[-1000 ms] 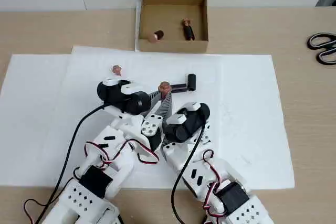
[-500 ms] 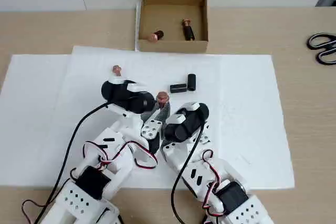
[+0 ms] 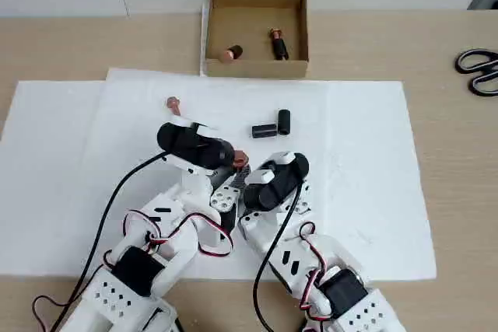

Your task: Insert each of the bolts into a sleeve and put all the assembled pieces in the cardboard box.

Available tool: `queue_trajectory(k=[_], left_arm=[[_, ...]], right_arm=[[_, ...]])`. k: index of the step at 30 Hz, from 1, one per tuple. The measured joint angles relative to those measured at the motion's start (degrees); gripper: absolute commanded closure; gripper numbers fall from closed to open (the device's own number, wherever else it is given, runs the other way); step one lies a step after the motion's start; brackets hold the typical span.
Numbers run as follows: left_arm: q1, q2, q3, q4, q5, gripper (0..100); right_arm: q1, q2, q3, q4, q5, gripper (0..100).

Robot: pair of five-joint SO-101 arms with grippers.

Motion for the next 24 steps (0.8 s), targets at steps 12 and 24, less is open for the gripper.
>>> queue_trajectory(k=[12, 24], left_arm=[[-0.44, 0.09, -0.35, 1.32, -0.09, 78], [-10.9, 0.09, -22.59, 19.43, -0.26, 78]], right_arm=[[0.0, 0.0, 0.09, 0.0, 0.09, 99.5], [3.34, 0.0, 0.0, 0.0, 0.09, 99.5]])
